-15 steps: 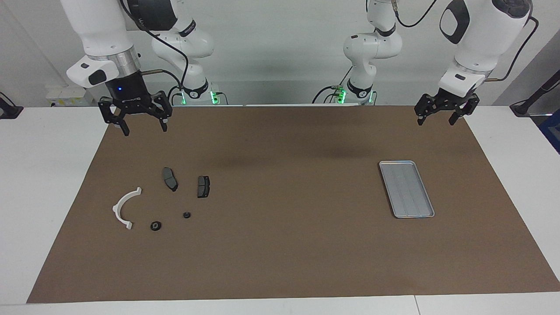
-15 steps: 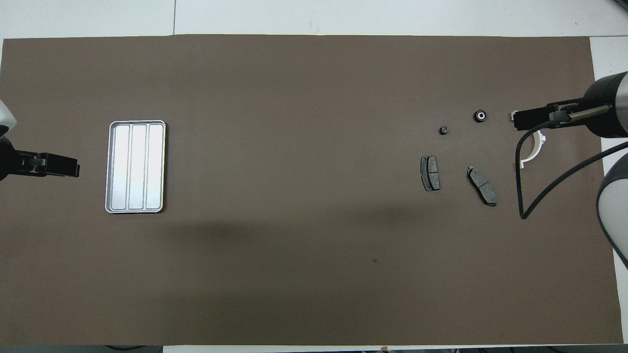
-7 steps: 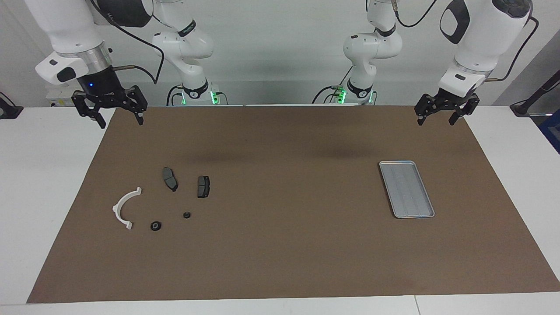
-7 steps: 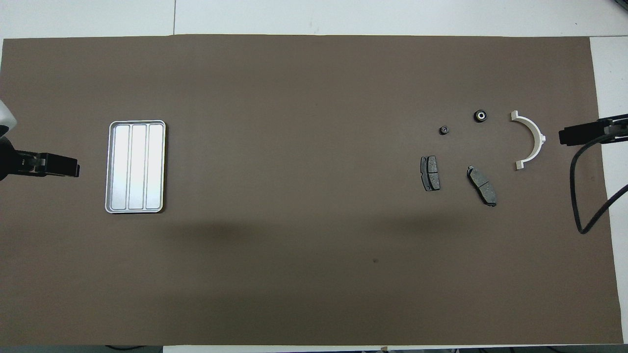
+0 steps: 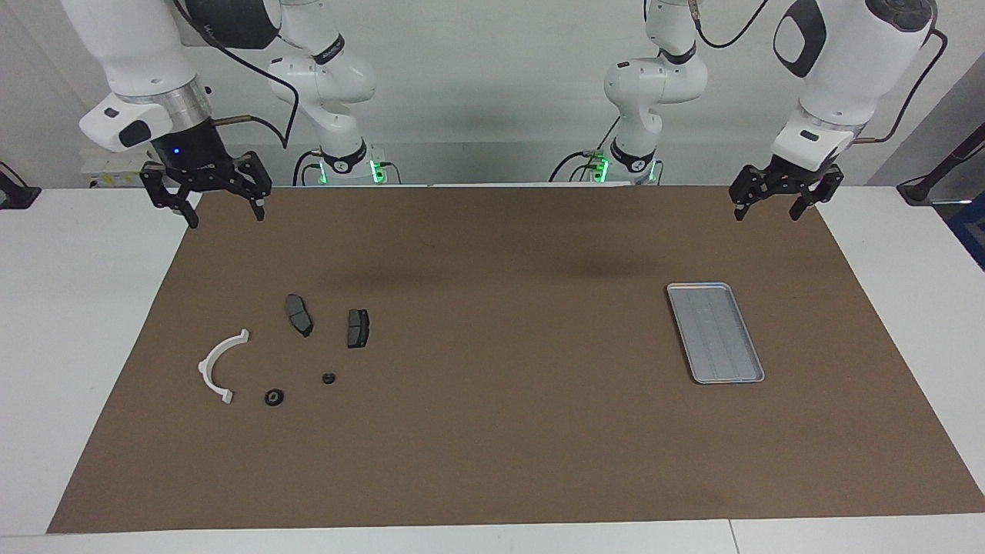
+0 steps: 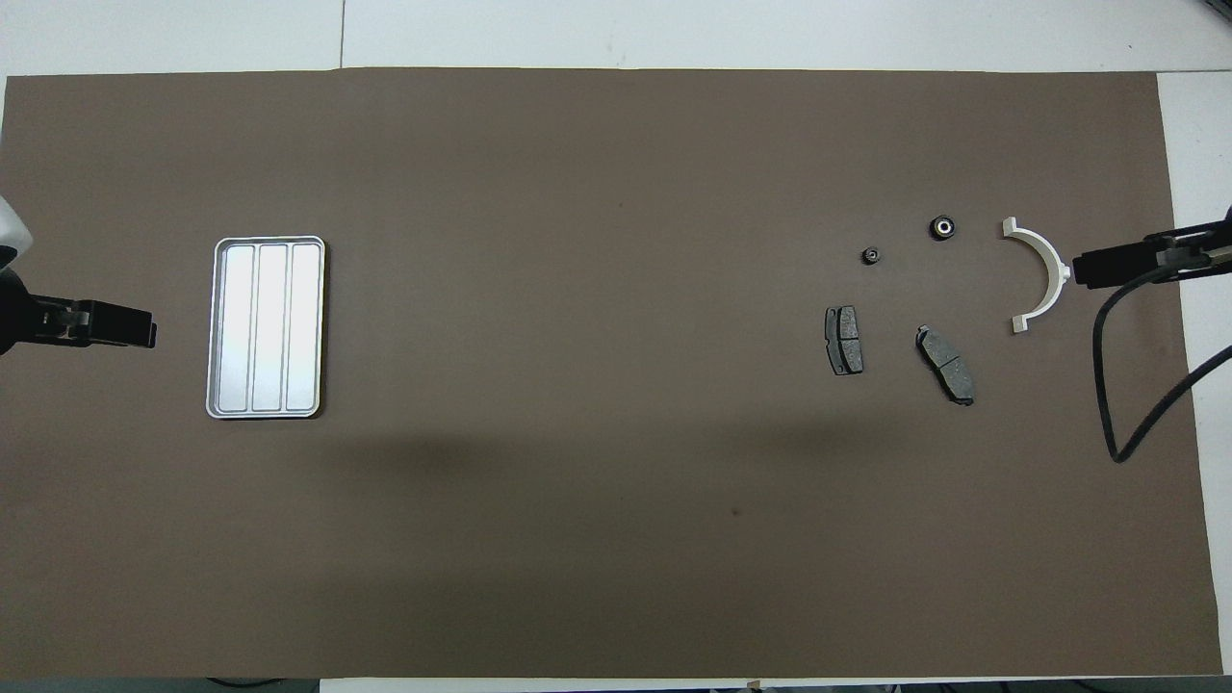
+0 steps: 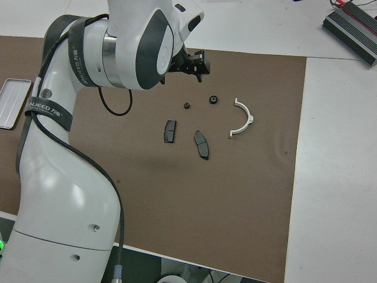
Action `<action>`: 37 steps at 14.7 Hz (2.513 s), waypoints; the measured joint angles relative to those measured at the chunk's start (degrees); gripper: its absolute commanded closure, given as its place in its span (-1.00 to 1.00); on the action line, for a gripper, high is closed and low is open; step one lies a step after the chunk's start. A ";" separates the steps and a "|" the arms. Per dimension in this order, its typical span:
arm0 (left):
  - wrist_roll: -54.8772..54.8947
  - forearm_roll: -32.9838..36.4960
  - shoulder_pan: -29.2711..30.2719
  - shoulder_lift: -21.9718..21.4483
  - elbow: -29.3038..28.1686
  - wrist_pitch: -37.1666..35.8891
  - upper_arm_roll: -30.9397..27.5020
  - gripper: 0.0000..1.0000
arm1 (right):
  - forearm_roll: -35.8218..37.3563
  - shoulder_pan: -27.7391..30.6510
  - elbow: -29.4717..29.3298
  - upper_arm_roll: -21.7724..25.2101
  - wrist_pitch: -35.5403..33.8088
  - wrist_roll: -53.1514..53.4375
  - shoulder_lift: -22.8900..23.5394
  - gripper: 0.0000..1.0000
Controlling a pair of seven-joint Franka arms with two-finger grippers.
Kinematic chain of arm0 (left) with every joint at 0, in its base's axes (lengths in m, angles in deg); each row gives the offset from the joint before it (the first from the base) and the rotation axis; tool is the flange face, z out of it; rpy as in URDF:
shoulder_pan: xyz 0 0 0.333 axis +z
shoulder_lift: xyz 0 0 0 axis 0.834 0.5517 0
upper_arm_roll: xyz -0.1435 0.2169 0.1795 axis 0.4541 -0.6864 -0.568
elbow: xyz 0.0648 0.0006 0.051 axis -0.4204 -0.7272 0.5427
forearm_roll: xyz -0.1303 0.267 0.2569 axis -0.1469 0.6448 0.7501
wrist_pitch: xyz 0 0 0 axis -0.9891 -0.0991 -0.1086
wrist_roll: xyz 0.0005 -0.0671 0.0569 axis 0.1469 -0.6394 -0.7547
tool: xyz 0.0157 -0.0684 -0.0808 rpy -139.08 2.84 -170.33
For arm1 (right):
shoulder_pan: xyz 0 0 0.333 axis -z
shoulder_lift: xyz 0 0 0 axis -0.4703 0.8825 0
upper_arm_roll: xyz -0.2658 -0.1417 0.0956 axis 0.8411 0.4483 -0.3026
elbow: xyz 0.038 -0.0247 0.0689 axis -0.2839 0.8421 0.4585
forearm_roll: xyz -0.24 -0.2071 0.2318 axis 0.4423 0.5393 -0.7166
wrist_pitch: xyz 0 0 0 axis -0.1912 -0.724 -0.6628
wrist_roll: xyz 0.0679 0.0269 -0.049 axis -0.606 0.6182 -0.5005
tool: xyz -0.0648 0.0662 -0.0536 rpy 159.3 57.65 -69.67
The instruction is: Pick bearing gear from pile to tray
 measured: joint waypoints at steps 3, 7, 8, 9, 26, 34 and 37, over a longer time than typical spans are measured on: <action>0.00 0.00 0.00 0.00 0.00 0.00 0.00 -1.00 | 0.00 -0.66 0.14 -0.06 3.08 0.52 0.04 -1.00; 0.00 0.00 0.00 0.00 0.00 0.00 0.00 -1.00 | 0.00 -1.97 0.32 -0.11 7.46 0.70 0.50 -1.00; 0.00 0.00 0.00 0.00 0.00 0.00 0.00 -1.00 | 0.00 -2.04 0.34 -0.11 7.53 0.74 0.66 -1.00; 0.00 0.00 0.00 0.00 0.00 0.00 0.00 -1.00 | 0.00 -2.02 0.37 -0.10 7.52 0.74 0.77 -1.00; 0.00 0.00 0.00 0.00 0.00 0.00 0.00 -1.00 | 0.00 -1.46 1.90 0.05 6.19 4.44 0.75 -1.00; 0.00 0.00 0.00 0.00 0.00 0.00 0.00 -1.00 | -0.01 -3.74 4.52 -0.28 0.88 4.44 0.82 -1.00; 0.00 0.00 0.00 0.00 0.00 0.00 0.00 -1.00 | 0.00 -2.86 5.80 -0.11 1.01 4.45 0.86 -1.00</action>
